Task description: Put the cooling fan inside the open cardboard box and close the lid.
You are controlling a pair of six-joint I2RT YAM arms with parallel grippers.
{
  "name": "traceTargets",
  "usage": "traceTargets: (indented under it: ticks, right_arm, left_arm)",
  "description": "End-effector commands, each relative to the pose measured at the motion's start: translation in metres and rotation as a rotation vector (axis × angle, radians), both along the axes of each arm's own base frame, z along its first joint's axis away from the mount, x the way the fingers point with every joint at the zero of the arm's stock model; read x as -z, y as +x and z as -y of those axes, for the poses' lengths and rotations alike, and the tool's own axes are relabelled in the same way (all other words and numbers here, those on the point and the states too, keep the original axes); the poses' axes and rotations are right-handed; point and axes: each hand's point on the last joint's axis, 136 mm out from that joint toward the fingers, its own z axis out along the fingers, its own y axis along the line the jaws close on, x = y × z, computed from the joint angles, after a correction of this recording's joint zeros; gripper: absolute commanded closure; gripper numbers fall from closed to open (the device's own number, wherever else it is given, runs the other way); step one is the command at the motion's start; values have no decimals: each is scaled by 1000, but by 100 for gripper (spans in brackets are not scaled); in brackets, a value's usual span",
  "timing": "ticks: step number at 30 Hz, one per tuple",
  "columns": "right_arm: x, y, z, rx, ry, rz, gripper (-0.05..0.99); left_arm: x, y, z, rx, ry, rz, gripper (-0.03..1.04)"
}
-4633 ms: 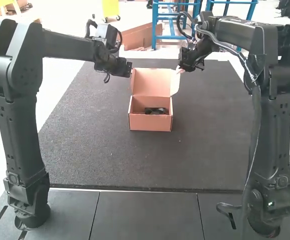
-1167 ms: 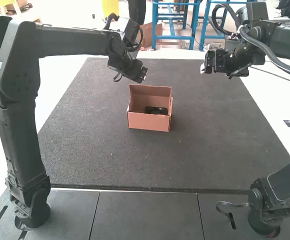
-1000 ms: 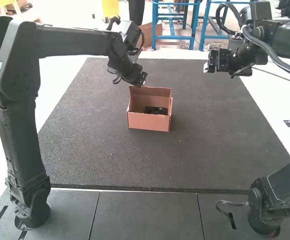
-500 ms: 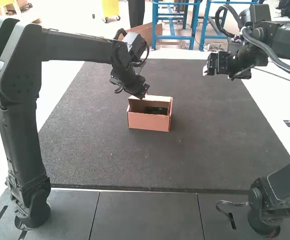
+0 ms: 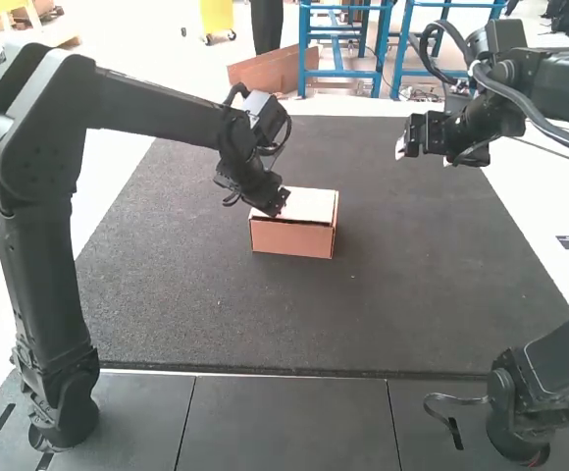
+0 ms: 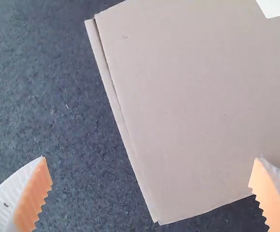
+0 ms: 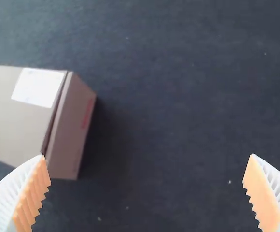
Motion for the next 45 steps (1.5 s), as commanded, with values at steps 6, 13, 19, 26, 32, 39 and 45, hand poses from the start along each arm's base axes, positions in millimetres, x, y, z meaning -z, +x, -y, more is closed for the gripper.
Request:
traceTargets:
  ticks: [6, 13, 19, 26, 32, 39, 45]
  right_arm:
    - [-11, -2, 4, 13, 22, 26, 2]
    - [-9, -2, 5, 10, 14, 23, 2]
    - [-8, -2, 4, 1, 10, 25, 2]
    - [-28, 0, -4, -100, -6, 152, 2]
    - [-72, -8, -8, -149, 0, 392, 2]
    - [-95, -46, -2, -132, 41, 569, 2]
    - [-109, -86, 19, -48, 43, 780, 2]
  left_arm:
    - [4, 1, 1, 26, 7, 27, 4]
    - [-152, 31, 18, 44, -149, 313, 4]
    - [-253, 13, 19, 18, -358, 401, 4]
    - [-265, 0, -8, -25, -396, 405, 4]
    - [-255, -17, -27, -43, -400, 425, 4]
    - [-280, -51, -55, -56, -511, 671, 4]
    - [-275, -101, -87, -41, -545, 875, 4]
